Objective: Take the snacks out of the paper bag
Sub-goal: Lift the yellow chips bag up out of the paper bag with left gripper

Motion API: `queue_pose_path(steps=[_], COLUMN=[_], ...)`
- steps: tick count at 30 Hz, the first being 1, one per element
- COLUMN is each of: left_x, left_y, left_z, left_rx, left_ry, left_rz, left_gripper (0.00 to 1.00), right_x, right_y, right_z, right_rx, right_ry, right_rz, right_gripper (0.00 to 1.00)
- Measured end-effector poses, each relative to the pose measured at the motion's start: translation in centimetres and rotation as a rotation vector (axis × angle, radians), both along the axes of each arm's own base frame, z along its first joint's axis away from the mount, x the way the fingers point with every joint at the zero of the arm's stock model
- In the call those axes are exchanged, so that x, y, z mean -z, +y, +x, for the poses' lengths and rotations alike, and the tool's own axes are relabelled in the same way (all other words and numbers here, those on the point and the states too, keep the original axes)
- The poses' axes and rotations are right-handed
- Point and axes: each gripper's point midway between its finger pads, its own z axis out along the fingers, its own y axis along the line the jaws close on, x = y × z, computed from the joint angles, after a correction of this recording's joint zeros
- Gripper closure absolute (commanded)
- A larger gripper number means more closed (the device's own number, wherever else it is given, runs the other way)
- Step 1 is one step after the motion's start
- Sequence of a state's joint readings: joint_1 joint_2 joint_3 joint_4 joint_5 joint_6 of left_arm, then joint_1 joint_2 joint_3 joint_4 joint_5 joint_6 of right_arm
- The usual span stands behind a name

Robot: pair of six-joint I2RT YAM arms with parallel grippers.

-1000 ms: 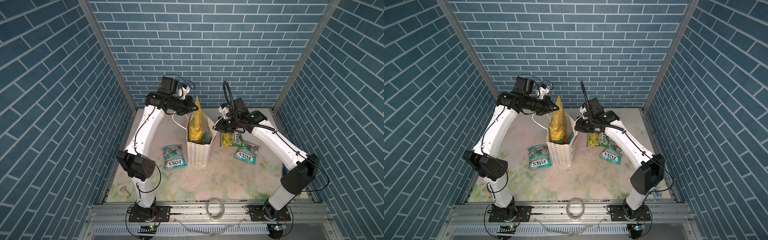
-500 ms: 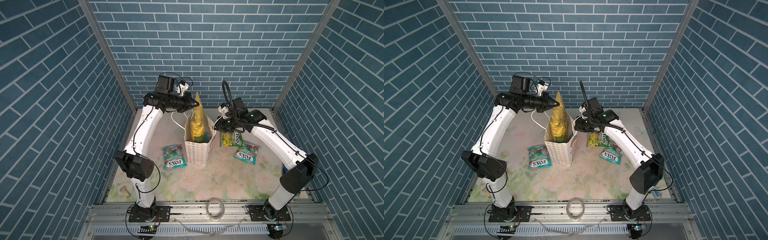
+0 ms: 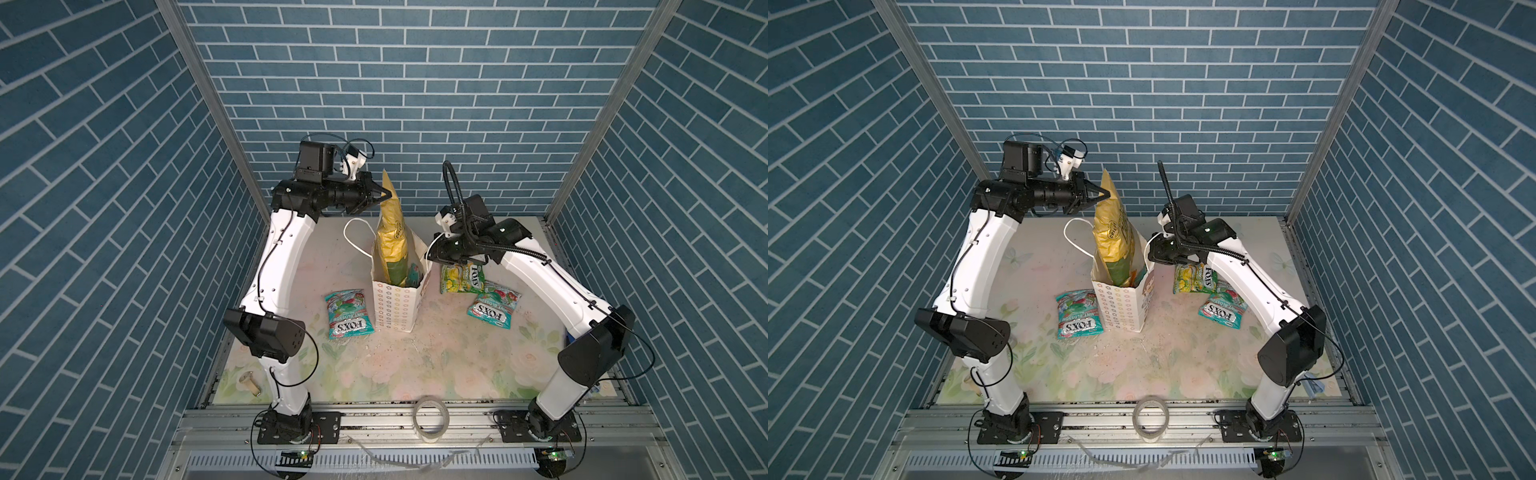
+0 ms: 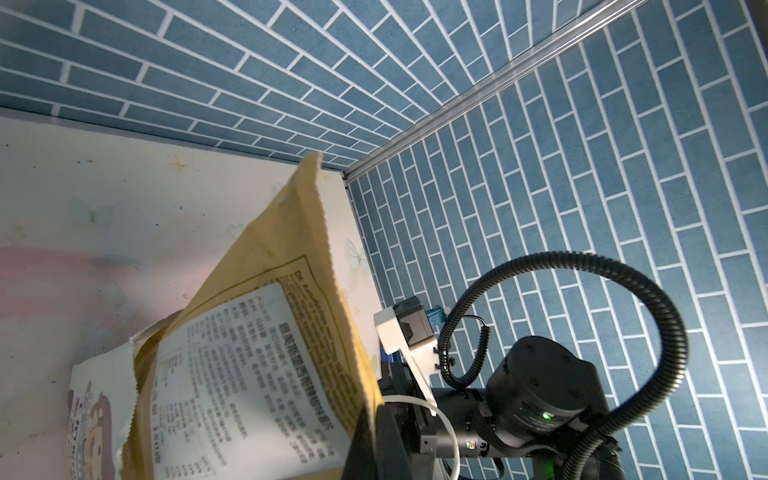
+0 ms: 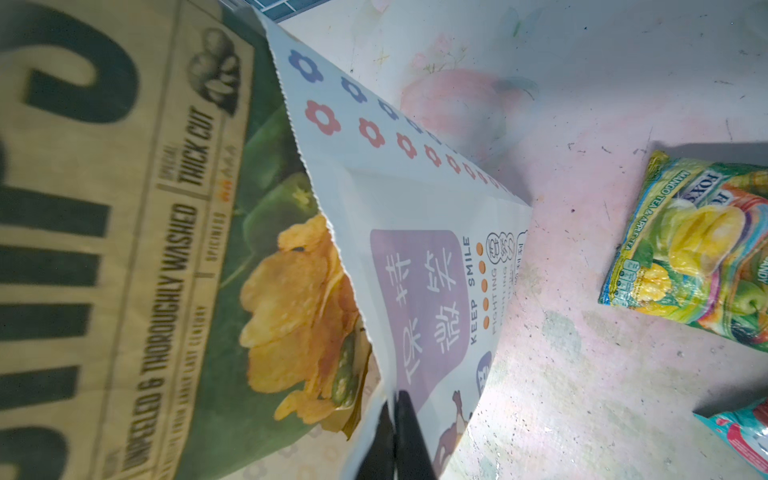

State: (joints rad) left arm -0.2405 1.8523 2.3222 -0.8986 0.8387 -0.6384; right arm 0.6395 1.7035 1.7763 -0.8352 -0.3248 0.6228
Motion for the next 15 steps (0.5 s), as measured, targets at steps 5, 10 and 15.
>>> queue_pose_path(steps=[5,10,15], left_x=[-1.4,-3.2,-5.0], left_y=[0.6,1.3,1.6], left_z=[-1.0,-1.5,-2.3], left_rx=[-0.007,-0.021,-0.019], left_ry=[-0.021,-0.065,-0.107], left_rz=[-0.004,-0.016,-0.03], left_gripper=[1.0,1.0,1.0], right_x=[-0.1,-0.1,-0.2], right_y=[0.0,0.0,0.1], right_z=[0.0,0.0,0.1], right_rx=[-0.001,-0.002,-0.003], right_ry=[-0.001,0.001,-0.001], right_rz=[-0.001,-0.003,-0.002], right_gripper=[1.0,1.0,1.0])
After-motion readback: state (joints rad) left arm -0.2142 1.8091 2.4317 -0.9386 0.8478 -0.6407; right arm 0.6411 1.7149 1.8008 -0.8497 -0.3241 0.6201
